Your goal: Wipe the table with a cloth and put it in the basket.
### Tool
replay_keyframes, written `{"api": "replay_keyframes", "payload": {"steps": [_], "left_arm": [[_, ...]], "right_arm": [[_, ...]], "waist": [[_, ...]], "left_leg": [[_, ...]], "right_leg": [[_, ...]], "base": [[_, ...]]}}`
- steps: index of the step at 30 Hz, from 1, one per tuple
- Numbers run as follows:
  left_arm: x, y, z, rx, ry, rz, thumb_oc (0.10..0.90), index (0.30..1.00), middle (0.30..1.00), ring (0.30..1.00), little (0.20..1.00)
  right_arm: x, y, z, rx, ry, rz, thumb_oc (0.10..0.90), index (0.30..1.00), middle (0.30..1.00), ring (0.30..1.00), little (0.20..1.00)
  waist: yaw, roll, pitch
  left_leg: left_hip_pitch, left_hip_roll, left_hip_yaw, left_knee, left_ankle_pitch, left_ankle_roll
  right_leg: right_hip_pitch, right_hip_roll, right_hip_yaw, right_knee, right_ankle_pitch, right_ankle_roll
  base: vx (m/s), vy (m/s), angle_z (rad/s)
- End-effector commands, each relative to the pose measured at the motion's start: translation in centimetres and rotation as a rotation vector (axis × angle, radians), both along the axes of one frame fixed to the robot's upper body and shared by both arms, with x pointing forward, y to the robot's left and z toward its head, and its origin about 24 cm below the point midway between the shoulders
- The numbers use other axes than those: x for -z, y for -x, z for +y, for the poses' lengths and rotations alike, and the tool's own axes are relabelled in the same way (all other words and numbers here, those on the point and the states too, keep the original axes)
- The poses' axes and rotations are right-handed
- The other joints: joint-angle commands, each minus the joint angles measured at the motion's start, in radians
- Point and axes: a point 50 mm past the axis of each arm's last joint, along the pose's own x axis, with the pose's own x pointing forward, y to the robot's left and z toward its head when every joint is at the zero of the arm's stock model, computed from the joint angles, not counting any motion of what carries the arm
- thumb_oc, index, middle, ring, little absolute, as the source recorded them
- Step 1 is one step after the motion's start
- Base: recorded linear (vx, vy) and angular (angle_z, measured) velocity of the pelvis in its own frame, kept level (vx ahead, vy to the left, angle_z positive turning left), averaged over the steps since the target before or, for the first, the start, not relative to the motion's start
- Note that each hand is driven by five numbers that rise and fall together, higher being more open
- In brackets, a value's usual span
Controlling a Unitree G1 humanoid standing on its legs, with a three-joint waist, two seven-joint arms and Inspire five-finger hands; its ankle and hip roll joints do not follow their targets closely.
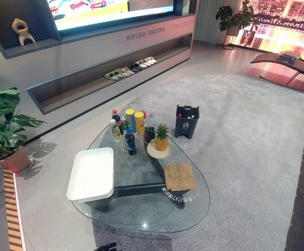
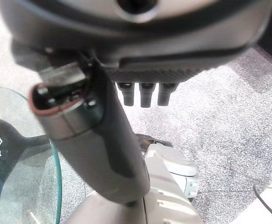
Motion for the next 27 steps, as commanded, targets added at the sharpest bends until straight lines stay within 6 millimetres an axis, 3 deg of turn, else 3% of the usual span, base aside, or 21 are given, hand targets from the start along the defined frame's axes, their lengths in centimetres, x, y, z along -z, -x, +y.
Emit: {"api": "replay_keyframes", "payload": {"steps": [1, 27], "left_arm": [[-0.42, -2.18, 0.38, 0.001, -0.007, -0.039, 0.8, 0.9, 0.9, 0.9, 0.9], [-0.45, -2.05, 0.65, 0.007, -0.032, -0.038, 0.8, 0.9, 0.9, 0.9, 0.9]], "right_arm": [[0.11, -1.59, 1.1, -0.008, -0.03, -0.029, 0.8, 0.9, 0.9, 0.9, 0.9], [0.1, -1.39, 0.94, -0.002, -0.034, -0.023, 0.8, 0.9, 0.9, 0.9, 0.9]], "waist": [[0.009, -0.018, 0.062], [0.007, -0.015, 0.054]], "left_leg": [[-0.009, -0.028, 0.003, 0.006, -0.004, 0.029], [0.01, -0.029, 0.002, 0.006, -0.008, 0.031]], "right_leg": [[0.049, -0.053, -0.067, 0.005, -0.014, 0.03], [0.071, -0.05, -0.07, 0.009, -0.026, 0.025]], "base": [[0.0, 0.0, 0.0], [0.01, 0.0, 0.02]]}}
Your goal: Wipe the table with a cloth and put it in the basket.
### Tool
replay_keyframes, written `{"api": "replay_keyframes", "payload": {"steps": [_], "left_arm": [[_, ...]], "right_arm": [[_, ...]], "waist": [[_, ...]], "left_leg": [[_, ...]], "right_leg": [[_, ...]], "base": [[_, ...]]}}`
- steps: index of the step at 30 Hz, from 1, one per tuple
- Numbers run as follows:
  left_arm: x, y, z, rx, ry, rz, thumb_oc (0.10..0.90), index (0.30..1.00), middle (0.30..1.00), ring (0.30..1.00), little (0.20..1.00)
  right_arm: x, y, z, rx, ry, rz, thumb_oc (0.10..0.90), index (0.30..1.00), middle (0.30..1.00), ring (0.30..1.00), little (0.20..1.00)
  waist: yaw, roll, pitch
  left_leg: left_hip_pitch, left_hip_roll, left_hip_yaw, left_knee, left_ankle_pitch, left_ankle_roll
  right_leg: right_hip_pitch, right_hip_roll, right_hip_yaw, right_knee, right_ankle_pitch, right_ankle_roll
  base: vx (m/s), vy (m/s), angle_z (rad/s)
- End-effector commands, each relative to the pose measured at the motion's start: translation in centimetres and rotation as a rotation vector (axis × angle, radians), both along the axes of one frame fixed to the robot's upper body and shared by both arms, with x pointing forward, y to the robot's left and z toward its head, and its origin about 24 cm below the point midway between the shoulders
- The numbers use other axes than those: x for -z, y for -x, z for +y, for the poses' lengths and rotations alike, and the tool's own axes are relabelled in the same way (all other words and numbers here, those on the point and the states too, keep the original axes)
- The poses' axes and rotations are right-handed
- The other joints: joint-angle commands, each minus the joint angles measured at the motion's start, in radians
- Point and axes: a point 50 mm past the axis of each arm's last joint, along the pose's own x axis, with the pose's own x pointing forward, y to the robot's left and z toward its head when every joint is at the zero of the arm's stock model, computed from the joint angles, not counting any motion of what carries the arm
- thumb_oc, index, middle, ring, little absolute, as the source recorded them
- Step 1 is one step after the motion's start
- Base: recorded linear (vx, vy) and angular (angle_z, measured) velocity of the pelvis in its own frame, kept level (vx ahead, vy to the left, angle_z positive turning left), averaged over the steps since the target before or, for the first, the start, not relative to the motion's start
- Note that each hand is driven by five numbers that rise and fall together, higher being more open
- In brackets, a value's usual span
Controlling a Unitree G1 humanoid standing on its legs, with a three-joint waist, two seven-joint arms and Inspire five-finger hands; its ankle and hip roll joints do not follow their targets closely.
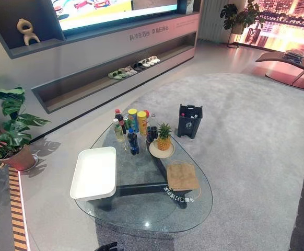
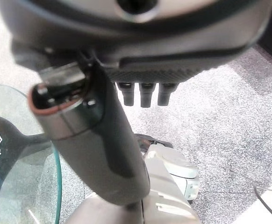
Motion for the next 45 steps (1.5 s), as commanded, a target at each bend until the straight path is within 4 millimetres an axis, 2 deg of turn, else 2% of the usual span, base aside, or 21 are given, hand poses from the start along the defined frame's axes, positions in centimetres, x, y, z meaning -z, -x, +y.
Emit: {"api": "replay_keyframes", "payload": {"steps": [1, 11, 17, 19, 22, 23, 25, 30, 32, 35, 39, 45], "left_arm": [[-0.5, -2.0, 0.9, 0.013, -0.042, -0.033, 0.8, 0.9, 0.9, 0.9, 0.9], [-0.5, -1.8, 1.0, 0.027, -0.053, -0.033, 0.8, 0.9, 0.9, 0.9, 0.9], [-0.6, -2.2, 1.0, 0.001, -0.054, -0.055, 0.8, 0.9, 0.9, 0.9, 0.9], [-1.0, -3.6, 1.0, -0.007, -0.052, -0.101, 0.8, 0.9, 0.9, 0.9, 0.9], [-1.9, -7.0, 0.7, -0.028, -0.047, -0.195, 0.8, 0.9, 0.9, 0.9, 0.9], [-2.2, -7.6, 0.7, -0.036, -0.046, -0.214, 0.8, 0.9, 0.9, 0.9, 0.9], [-2.4, -8.2, 0.7, -0.046, -0.044, -0.235, 0.8, 0.9, 0.9, 0.9, 0.9], [-2.6, -8.6, 0.7, -0.053, -0.044, -0.25, 0.8, 0.9, 0.9, 0.9, 0.9], [-4.9, -13.2, 0.7, -0.125, -0.008, -0.435, 0.8, 0.9, 0.9, 0.9, 0.9], [-6.4, -15.5, 0.5, -0.147, 0.012, -0.533, 0.8, 0.9, 0.9, 0.9, 0.9], [-7.5, -17.0, 0.7, -0.152, 0.005, -0.586, 0.8, 0.9, 0.9, 0.9, 0.9], [-8.0, -17.3, 1.5, -0.156, -0.023, -0.609, 0.8, 0.9, 0.9, 0.9, 0.9]], "right_arm": [[0.3, -1.3, 1.4, -0.001, -0.045, -0.021, 0.8, 0.9, 0.9, 0.9, 0.9], [0.2, -1.3, 1.3, -0.003, -0.043, -0.016, 0.8, 0.9, 0.9, 0.9, 0.9], [0.0, -1.8, 0.8, -0.004, -0.028, -0.019, 0.8, 0.9, 0.9, 0.9, 0.9], [-0.3, -3.0, 0.6, -0.002, -0.015, -0.047, 0.8, 0.9, 0.9, 0.9, 0.9], [-1.1, -6.0, 0.2, -0.004, 0.012, -0.111, 0.8, 0.9, 0.9, 0.9, 0.9], [-1.2, -6.4, 0.1, -0.004, 0.018, -0.119, 0.8, 0.9, 0.9, 0.9, 0.9], [-1.3, -6.7, 0.0, -0.007, 0.025, -0.122, 0.8, 0.9, 0.9, 0.9, 0.9], [-1.4, -6.9, 0.0, -0.011, 0.029, -0.124, 0.8, 0.9, 0.9, 0.9, 0.9], [-2.7, -9.7, -0.9, -0.026, 0.053, -0.195, 0.8, 0.9, 0.9, 0.9, 0.9], [-3.6, -11.5, -1.3, -0.018, 0.053, -0.261, 0.8, 0.9, 0.9, 0.9, 0.9], [-4.5, -13.3, -1.4, 0.0, 0.056, -0.332, 0.8, 0.9, 0.9, 0.9, 0.9], [-5.4, -14.8, -1.6, 0.033, 0.049, -0.416, 0.8, 0.9, 0.9, 0.9, 0.9]], "waist": [[0.007, -0.032, 0.043], [0.006, -0.03, 0.048], [0.007, -0.023, 0.075], [0.006, -0.017, 0.116], [0.0, -0.003, 0.206], [-0.003, 0.001, 0.227], [-0.005, 0.004, 0.251], [-0.006, 0.005, 0.266], [-0.007, -0.003, 0.385], [-0.004, -0.006, 0.451], [0.003, -0.013, 0.495], [0.001, -0.027, 0.496]], "left_leg": [[0.009, -0.029, 0.023, 0.005, -0.009, 0.031], [0.009, -0.03, 0.023, 0.005, -0.007, 0.03], [-0.026, -0.029, 0.026, 0.005, 0.004, 0.024], [-0.08, -0.03, 0.028, 0.005, 0.023, 0.023], [-0.171, -0.043, 0.014, 0.005, 0.05, 0.027], [-0.191, -0.047, 0.008, 0.005, 0.056, 0.028], [-0.212, -0.052, 0.002, 0.005, 0.062, 0.029], [-0.227, -0.055, -0.001, 0.005, 0.066, 0.03], [-0.334, -0.058, -0.01, 0.005, 0.098, 0.019], [-0.391, -0.048, -0.005, 0.005, 0.13, 0.008], [-0.445, -0.049, 0.004, 0.023, 0.141, 0.004], [-0.614, -0.064, -0.027, 0.201, 0.104, 0.01]], "right_leg": [[0.056, -0.05, -0.047, 0.009, -0.019, 0.026], [0.055, -0.051, -0.043, 0.005, -0.014, 0.028], [0.011, -0.054, -0.034, 0.005, 0.004, 0.034], [-0.047, -0.058, -0.016, 0.005, 0.025, 0.036], [-0.142, -0.052, 0.011, 0.005, 0.056, 0.028], [-0.163, -0.048, 0.017, 0.005, 0.062, 0.026], [-0.184, -0.047, 0.024, 0.005, 0.068, 0.026], [-0.198, -0.046, 0.029, 0.005, 0.072, 0.026], [-0.296, -0.052, 0.018, 0.005, 0.103, 0.028], [-0.354, -0.064, -0.002, 0.03, 0.111, 0.03], [-0.421, -0.077, -0.011, 0.08, 0.105, 0.034], [-0.575, -0.077, 0.024, 0.221, 0.071, 0.022]], "base": [[0.0, 0.0, 0.0], [0.02, -0.003, 0.0], [-0.01, 0.006, 0.0], [-0.15, 0.034, -0.07], [-0.26, 0.045, -0.14], [-0.19, 0.054, -0.07], [-0.07, 0.022, 0.02], [-0.03, 0.002, 0.01], [-0.33, 0.004, -0.01], [-0.19, -0.026, 0.06], [-0.1, -0.03, 0.02], [-0.04, -0.03, 0.0]]}}
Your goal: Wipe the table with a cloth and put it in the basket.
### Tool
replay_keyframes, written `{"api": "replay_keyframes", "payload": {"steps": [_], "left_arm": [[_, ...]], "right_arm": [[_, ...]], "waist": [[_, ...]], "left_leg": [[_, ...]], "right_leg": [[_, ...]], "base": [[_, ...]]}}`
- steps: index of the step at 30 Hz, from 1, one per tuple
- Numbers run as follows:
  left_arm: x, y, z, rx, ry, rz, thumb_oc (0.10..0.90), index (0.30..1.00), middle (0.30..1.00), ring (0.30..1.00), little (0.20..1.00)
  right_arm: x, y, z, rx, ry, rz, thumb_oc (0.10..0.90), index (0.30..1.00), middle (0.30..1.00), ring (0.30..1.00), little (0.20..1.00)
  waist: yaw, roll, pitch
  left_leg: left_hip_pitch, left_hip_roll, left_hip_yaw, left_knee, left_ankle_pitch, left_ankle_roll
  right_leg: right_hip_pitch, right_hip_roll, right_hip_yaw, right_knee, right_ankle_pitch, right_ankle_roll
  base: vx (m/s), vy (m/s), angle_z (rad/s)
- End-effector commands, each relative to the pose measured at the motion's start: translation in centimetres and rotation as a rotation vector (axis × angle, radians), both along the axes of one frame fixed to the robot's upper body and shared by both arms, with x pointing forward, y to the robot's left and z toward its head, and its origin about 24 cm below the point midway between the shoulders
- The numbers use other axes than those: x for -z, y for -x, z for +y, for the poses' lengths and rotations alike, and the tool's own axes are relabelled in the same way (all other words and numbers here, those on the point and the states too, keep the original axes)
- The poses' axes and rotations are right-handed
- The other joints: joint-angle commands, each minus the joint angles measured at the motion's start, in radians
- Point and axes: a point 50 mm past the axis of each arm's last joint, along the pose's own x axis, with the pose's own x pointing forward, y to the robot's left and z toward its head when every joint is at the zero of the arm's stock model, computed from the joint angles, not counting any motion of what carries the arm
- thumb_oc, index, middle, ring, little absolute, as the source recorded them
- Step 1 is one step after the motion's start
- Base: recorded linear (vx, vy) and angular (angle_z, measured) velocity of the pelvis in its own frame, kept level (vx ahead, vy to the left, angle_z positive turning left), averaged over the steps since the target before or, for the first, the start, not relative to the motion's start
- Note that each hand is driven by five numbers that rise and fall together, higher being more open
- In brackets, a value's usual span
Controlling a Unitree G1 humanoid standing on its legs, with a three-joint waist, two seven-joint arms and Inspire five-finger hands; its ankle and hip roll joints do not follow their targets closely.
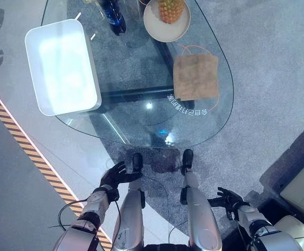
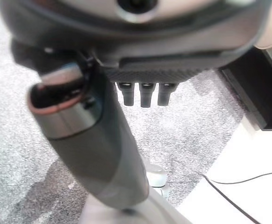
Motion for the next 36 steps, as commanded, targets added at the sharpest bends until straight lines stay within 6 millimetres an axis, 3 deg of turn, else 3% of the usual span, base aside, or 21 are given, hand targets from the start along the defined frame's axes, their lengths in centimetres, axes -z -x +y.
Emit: {"api": "replay_keyframes", "payload": {"steps": [1, 12, 21, 30, 36], "left_arm": [[0.8, 1.7, 2.4, -0.093, -0.033, 0.045, 0.8, 0.9, 0.9, 0.9, 0.9], [0.3, 1.4, 2.9, -0.106, -0.037, 0.025, 0.8, 0.9, 0.9, 0.9, 0.9], [0.3, 1.7, 3.0, -0.105, -0.04, 0.027, 0.8, 0.9, 0.9, 0.9, 0.9], [-0.3, 1.8, 4.1, -0.112, -0.065, 0.014, 0.8, 0.9, 0.9, 0.9, 0.9], [-0.4, 2.1, 4.9, -0.116, -0.081, 0.021, 0.8, 0.9, 0.9, 0.9, 0.9]], "right_arm": [[0.6, 1.8, -1.3, 0.028, 0.025, 0.038, 0.8, 0.9, 0.9, 0.9, 0.9], [-0.5, 0.3, -1.2, 0.047, 0.024, -0.073, 0.8, 0.9, 0.9, 0.9, 0.9], [-2.7, -1.7, -2.1, 0.107, 0.07, -0.262, 0.8, 0.9, 0.9, 0.9, 0.9], [-7.5, -5.0, -3.6, 0.198, 0.098, -0.553, 0.8, 0.9, 0.9, 0.9, 0.9], [-12.9, -7.8, -4.2, 0.191, 0.132, -0.801, 0.8, 0.9, 0.9, 0.9, 0.9]], "waist": [[0.001, -0.013, -0.022], [0.007, -0.008, -0.022], [0.011, 0.003, -0.022], [0.011, -0.007, -0.022], [0.01, -0.015, -0.022]], "left_leg": [[-0.165, -0.029, -0.031, 0.195, -0.048, 0.029], [-0.394, -0.034, -0.064, 0.565, -0.177, 0.061], [-0.483, -0.04, -0.074, 0.659, -0.208, 0.075], [-0.518, -0.04, -0.076, 0.676, -0.206, 0.078], [-0.522, -0.041, -0.077, 0.676, -0.203, 0.072]], "right_leg": [[-0.124, -0.048, 0.005, 0.24, -0.085, 0.008], [-0.336, -0.018, 0.044, 0.58, -0.221, -0.039], [-0.432, -0.016, 0.058, 0.688, -0.244, -0.049], [-0.457, -0.009, 0.049, 0.697, -0.231, -0.049], [-0.45, -0.007, 0.037, 0.679, -0.219, -0.049]], "base": [[-0.01, -0.05, 0.0], [0.03, -0.03, 0.02], [0.04, -0.01, 0.0], [-0.01, -0.05, -0.01], [-0.02, -0.051, 0.04]]}}
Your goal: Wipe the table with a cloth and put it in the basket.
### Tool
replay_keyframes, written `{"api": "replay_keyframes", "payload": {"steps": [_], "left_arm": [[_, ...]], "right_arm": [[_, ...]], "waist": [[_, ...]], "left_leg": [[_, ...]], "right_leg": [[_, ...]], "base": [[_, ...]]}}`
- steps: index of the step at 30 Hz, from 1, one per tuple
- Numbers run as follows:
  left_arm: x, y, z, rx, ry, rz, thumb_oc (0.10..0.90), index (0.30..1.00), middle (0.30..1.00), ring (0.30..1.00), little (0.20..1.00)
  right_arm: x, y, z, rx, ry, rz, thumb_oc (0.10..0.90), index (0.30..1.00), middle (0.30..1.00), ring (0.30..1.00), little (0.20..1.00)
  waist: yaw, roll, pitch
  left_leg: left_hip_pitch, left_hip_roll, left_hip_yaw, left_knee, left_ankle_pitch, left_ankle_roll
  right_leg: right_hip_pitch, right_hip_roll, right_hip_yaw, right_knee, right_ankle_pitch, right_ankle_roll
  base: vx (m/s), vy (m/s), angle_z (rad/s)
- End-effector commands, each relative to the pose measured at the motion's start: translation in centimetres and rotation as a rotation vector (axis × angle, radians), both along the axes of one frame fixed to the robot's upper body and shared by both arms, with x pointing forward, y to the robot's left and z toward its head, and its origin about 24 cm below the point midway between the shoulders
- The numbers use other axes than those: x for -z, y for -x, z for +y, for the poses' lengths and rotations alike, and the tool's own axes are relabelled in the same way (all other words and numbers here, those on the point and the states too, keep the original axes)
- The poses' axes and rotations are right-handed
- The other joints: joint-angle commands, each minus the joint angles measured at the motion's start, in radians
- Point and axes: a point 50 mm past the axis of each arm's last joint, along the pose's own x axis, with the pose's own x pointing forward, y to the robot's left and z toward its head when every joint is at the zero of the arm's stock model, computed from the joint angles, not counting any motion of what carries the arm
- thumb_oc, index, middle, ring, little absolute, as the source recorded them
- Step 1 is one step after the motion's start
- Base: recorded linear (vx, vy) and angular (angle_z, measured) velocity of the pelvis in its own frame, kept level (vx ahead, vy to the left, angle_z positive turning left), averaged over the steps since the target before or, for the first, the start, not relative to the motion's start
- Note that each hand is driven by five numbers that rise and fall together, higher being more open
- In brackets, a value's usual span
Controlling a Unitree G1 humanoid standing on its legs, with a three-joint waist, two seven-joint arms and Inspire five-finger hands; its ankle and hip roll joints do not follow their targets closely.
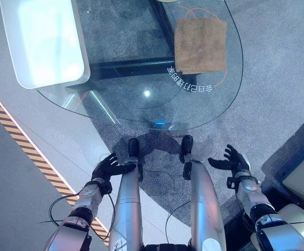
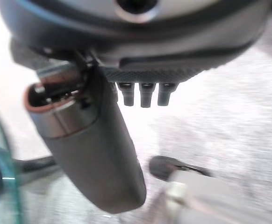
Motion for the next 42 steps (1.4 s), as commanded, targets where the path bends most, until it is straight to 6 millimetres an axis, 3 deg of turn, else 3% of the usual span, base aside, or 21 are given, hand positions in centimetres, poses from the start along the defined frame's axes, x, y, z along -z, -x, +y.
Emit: {"api": "replay_keyframes", "payload": {"steps": [1, 9, 13, 14, 22, 31, 36, 42], "left_arm": [[1.8, 3.6, 3.1, -0.076, -0.061, 0.099, 0.8, 0.9, 0.9, 0.9, 0.9], [1.6, 3.6, 3.5, -0.079, -0.055, 0.089, 0.8, 0.9, 0.9, 0.9, 0.9], [1.7, 3.6, 3.4, -0.08, -0.054, 0.089, 0.8, 0.9, 0.9, 0.9, 0.9], [2.1, 4.1, 3.4, -0.09, -0.043, 0.091, 0.8, 0.9, 0.9, 0.9, 0.9], [2.4, 4.4, 3.1, -0.085, -0.036, 0.091, 0.8, 0.9, 0.9, 0.9, 0.9], [2.2, 4.0, 2.8, -0.084, -0.025, 0.087, 0.8, 0.9, 0.9, 0.9, 0.9], [2.1, 3.8, 2.6, -0.072, -0.027, 0.086, 0.8, 0.9, 0.9, 0.9, 0.9], [1.7, 3.2, 2.4, -0.055, -0.03, 0.08, 0.8, 0.9, 0.9, 0.9, 0.9]], "right_arm": [[-3.9, 0.3, -3.8, 0.11, 0.078, -0.188, 0.8, 0.9, 0.9, 0.9, 0.9], [-9.8, -1.6, -4.4, 0.112, 0.165, -0.383, 0.8, 0.9, 0.9, 0.9, 0.9], [-10.6, -1.8, -4.4, 0.116, 0.176, -0.407, 0.8, 0.9, 0.9, 0.9, 0.9], [-12.9, -2.1, -4.6, 0.159, 0.206, -0.488, 0.8, 0.9, 0.9, 0.9, 0.9], [-17.4, -2.5, -5.2, 0.209, 0.293, -0.612, 0.8, 0.9, 0.9, 0.9, 0.9], [-23.8, -3.6, -2.5, 0.135, 0.466, -0.773, 0.8, 0.9, 0.9, 0.9, 0.9], [-28.4, -4.6, -0.4, 0.097, 0.66, -0.822, 0.8, 0.9, 0.9, 0.9, 0.9], [-32.3, -5.4, 1.9, 0.053, 0.866, -0.826, 0.8, 0.9, 0.9, 0.9, 0.9]], "waist": [[0.009, -0.009, -0.024], [0.007, -0.006, -0.024], [0.006, -0.006, -0.024], [0.001, -0.005, -0.024], [0.0, -0.002, -0.024], [0.006, 0.003, -0.024], [0.024, 0.01, -0.024], [0.045, 0.015, -0.024]], "left_leg": [[-0.032, -0.029, 0.012, 0.008, 0.054, 0.058], [-0.022, -0.025, 0.021, -0.01, 0.059, 0.049], [-0.02, -0.025, 0.022, -0.014, 0.06, 0.048], [-0.006, -0.02, 0.028, -0.031, 0.063, 0.043], [0.019, -0.017, 0.036, -0.064, 0.068, 0.042], [0.036, -0.011, 0.046, -0.089, 0.075, 0.041], [0.042, -0.013, 0.045, -0.108, 0.082, 0.041], [0.04, -0.014, 0.04, -0.121, 0.089, 0.041]], "right_leg": [[0.03, -0.01, -0.009, 0.011, 0.039, -0.021], [0.048, -0.01, -0.02, -0.015, 0.034, -0.026], [0.05, -0.01, -0.021, -0.02, 0.034, -0.026], [0.064, -0.006, -0.022, -0.036, 0.031, -0.027], [0.089, -0.003, -0.027, -0.072, 0.032, -0.026], [0.102, 0.0, -0.031, -0.088, 0.029, -0.023], [0.107, 0.002, -0.039, -0.101, 0.027, -0.026], [0.106, 0.002, -0.05, -0.106, 0.024, -0.029]], "base": [[-0.03, -0.023, 0.03], [0.0, -0.002, 0.0], [0.0, 0.011, 0.0], [-0.02, 0.047, 0.01], [0.0, 0.007, 0.0], [0.0, 0.002, 0.0], [0.0, 0.0, 0.0], [-0.01, 0.0, 0.02]]}}
